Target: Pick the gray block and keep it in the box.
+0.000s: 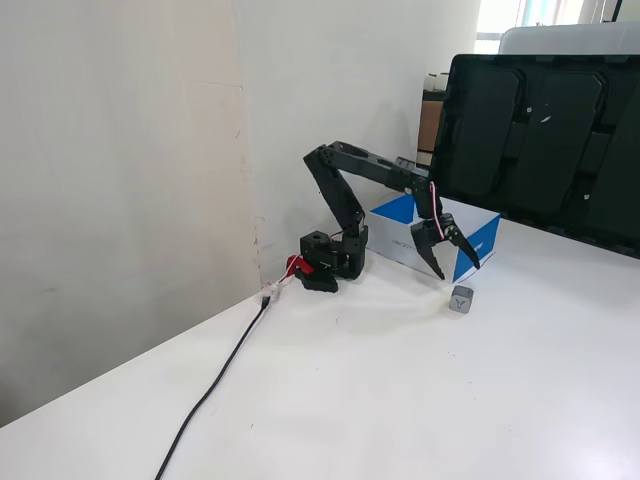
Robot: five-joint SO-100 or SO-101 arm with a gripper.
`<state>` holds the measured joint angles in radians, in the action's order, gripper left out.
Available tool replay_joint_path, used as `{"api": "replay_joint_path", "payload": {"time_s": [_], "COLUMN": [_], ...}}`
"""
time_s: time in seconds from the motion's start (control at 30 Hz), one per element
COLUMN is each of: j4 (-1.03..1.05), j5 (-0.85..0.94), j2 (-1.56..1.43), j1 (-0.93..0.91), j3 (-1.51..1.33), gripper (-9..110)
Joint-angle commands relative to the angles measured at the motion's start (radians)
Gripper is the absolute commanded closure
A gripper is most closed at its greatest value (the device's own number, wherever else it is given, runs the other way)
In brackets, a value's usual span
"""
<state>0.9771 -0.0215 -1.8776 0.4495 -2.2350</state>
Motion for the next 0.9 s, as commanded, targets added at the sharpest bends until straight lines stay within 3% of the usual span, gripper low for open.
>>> {"api": "replay_joint_path", "payload": {"time_s": [0.0,0.4,0.6,0.87], "j4": [-0.015,0.029,0.028,0.156], "j5": [-0.02,-0.052,-0.052,-0.052], "j2": [0.074,0.446,0.485,0.399], "j1": [0.002,-0.008,-0.026,-0.043], "j3": [0.114,0.336,0.354,0.439], "gripper": [74,77,101,101]}}
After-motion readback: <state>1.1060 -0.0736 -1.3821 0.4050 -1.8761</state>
